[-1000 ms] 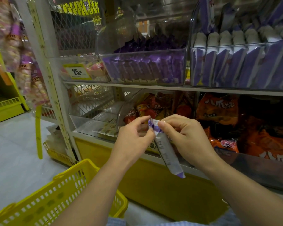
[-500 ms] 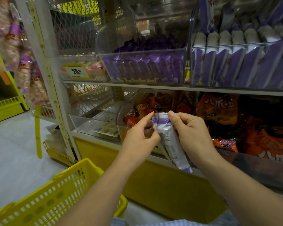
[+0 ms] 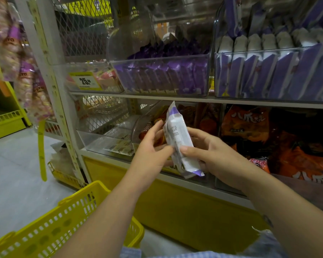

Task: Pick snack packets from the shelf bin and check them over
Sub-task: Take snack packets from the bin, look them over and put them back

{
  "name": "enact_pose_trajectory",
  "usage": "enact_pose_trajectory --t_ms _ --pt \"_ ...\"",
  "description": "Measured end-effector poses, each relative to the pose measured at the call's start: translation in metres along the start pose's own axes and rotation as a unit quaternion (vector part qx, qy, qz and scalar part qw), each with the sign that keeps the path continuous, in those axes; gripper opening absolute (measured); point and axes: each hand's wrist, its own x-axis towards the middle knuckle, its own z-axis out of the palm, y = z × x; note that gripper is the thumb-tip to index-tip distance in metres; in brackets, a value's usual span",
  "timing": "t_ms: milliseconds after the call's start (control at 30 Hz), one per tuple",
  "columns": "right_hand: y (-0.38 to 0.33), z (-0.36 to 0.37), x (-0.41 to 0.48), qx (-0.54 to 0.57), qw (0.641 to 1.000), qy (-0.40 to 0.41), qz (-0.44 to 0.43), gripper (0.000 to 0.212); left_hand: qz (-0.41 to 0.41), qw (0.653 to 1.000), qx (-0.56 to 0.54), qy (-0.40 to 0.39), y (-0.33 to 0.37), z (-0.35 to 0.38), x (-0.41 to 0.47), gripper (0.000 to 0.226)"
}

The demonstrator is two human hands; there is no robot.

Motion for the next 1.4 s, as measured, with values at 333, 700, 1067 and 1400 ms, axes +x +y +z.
enact_pose_trajectory --t_ms 333,700,1067,1400 --pt "0.0 0.005 -0.002 -0.015 0.999 -0.008 -0.03 0.036 0.012 0.992 0.069 -0.103 0.0 -0.007 -0.007 0.094" --pt "0.004 0.001 0.002 0.079 0.996 -0.032 -0.036 0.027 0.009 0.996 0.023 -0.083 0.005 -0.008 -0.008 0.096" --pt "-0.009 0.002 -0.015 -0.033 0.987 0.136 -0.081 0.04 -0.046 0.996 -0.001 -0.082 0.024 -0.016 -0.025 0.082" --pt "-0.077 0.001 -0.056 -0.535 0.815 0.001 -0.223 0.081 0.089 0.992 0.088 -0.035 0.094 0.022 -0.043 0.048"
